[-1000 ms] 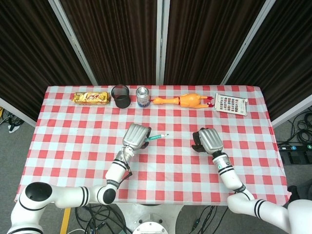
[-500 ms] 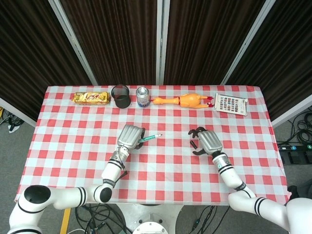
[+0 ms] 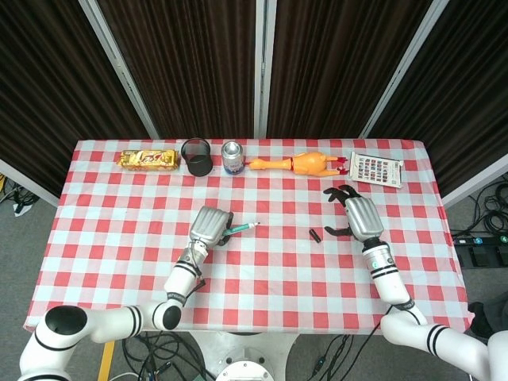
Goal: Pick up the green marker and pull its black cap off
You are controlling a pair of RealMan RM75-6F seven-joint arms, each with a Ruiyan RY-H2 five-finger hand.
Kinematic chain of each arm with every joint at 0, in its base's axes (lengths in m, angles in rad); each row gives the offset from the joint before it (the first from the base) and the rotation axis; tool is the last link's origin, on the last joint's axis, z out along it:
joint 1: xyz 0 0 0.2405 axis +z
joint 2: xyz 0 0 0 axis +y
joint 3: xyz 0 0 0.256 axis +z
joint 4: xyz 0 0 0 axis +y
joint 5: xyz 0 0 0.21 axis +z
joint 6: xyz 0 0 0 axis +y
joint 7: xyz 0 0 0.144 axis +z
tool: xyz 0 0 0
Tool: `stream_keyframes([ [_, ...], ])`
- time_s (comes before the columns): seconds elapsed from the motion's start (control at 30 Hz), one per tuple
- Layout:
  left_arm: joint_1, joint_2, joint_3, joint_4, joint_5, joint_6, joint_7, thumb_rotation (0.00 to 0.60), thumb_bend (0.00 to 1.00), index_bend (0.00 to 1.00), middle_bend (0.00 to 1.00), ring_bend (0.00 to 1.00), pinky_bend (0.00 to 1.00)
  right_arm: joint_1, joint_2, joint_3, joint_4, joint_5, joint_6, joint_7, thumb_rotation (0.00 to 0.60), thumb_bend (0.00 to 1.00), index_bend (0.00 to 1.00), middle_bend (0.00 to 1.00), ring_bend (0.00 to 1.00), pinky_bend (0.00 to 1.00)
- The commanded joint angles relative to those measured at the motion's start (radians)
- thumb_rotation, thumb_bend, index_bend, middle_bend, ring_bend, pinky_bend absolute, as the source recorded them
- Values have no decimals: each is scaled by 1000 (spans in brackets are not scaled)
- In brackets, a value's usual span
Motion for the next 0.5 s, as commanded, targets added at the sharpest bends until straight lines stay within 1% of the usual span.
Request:
stream_keyframes([
  [0.03,1,-27,8,59,30,-28,-34,600,397,588,628,888,1000,-8,9,7,-1,-4,14,15,600,0,243,359,150,412],
  [0.07,1,-31,9,75,39,-38,-45,600,384,586,618,881,1000,-10,11,7,0,-4,16,18,600,0,242,358,148,412],
  [0.13,2,-31,11,89,55,-55,-68,600,319,567,582,852,994,-14,14,7,3,-3,17,24,600,0,242,354,145,412],
  [0.17,4,-28,13,95,72,-62,-90,600,259,540,552,825,978,-16,15,7,4,-1,16,28,600,0,241,350,142,412],
  [0.2,5,-26,16,100,86,-64,-103,600,230,521,537,806,963,-17,16,6,5,1,14,30,600,0,241,347,140,412],
  [0.27,8,-21,22,106,117,-65,-126,600,179,471,498,733,902,-19,17,5,7,2,12,33,600,0,240,342,136,412],
  [0.3,10,-18,22,107,125,-67,-133,600,165,454,484,692,869,-19,16,5,8,2,12,34,600,0,240,340,136,412],
  [0.37,15,-11,20,101,134,-70,-146,600,151,434,466,640,824,-20,16,5,7,1,14,37,600,0,237,338,135,412],
  [0.5,26,14,7,71,152,-45,-150,600,140,403,439,593,781,-24,20,4,-2,-6,23,35,600,0,234,335,132,411],
])
